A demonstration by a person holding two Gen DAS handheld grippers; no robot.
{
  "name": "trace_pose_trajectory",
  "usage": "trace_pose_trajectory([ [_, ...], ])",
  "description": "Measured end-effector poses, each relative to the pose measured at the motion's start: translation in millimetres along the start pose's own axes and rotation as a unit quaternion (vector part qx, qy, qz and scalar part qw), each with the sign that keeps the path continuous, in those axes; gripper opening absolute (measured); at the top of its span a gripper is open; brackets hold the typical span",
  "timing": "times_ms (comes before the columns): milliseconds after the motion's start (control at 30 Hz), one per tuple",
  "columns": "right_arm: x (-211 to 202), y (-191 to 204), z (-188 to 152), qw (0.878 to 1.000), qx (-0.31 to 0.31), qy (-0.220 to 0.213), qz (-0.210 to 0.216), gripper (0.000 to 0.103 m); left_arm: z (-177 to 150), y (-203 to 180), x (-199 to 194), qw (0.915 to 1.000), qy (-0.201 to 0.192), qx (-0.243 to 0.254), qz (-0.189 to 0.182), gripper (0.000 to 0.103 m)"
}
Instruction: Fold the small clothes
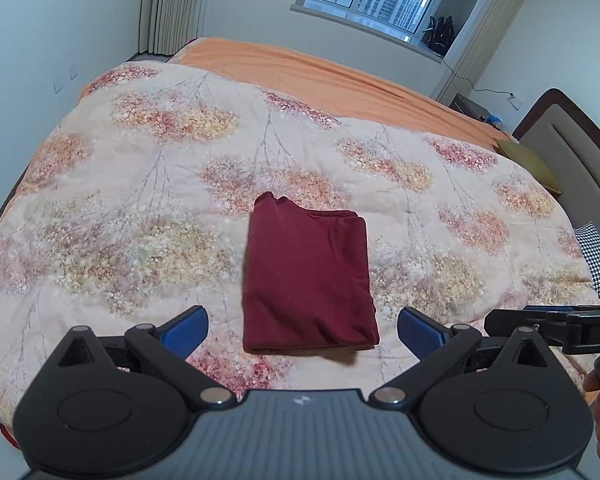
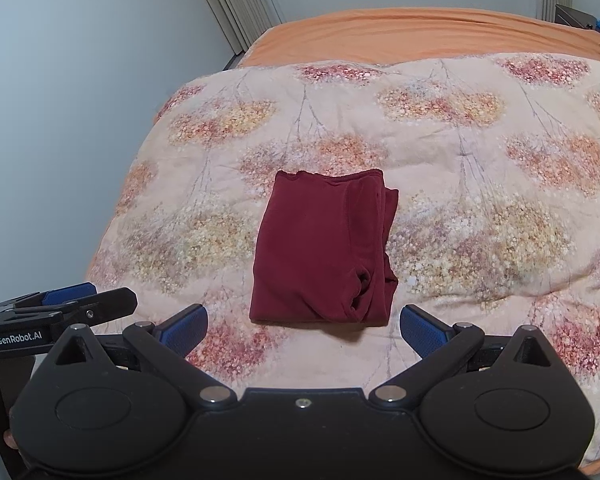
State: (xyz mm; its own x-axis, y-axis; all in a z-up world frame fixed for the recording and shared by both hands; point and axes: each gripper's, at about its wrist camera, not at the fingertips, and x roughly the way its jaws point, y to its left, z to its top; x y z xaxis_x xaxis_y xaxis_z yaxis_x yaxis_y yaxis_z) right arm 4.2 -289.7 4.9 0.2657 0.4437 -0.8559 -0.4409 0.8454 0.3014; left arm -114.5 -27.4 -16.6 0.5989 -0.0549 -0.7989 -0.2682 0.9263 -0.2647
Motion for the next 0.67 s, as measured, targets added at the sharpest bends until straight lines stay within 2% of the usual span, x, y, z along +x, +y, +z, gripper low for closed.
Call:
trace_pose_trajectory([
  [167, -0.1, -0.3, -0.2, 1.0, 0.0, 0.0, 0.001, 0.102, -0.4, 1.3, -1.8, 0.9999, -0.001, -0.009, -0.008, 0.103],
  [267, -0.5, -0.4, -1.1, 1.0, 0.0, 0.001, 0.0, 0.102, -1.1, 0.7, -5.0, 0.9999, -0.003, -0.01, 0.002, 0.103],
  [467, -0.4, -1.2, -1.2, 1.0, 0.001, 0.001, 0.0, 0.102, 1.8, 1.6, -14.1, 0.9993, -0.031, -0.019, 0.013, 0.103],
  [600, -1.0, -1.8, -2.8, 1.0, 0.001, 0.001, 0.001, 0.102, 3.5, -1.1, -6.9, 0.9986, -0.019, -0.008, 0.048, 0.103],
  [667, -1.1, -1.8, -2.9, 1.0, 0.002, 0.001, 0.001, 0.102, 2.9, 0.2, -3.6, 0.9987, -0.01, -0.011, 0.049, 0.103],
])
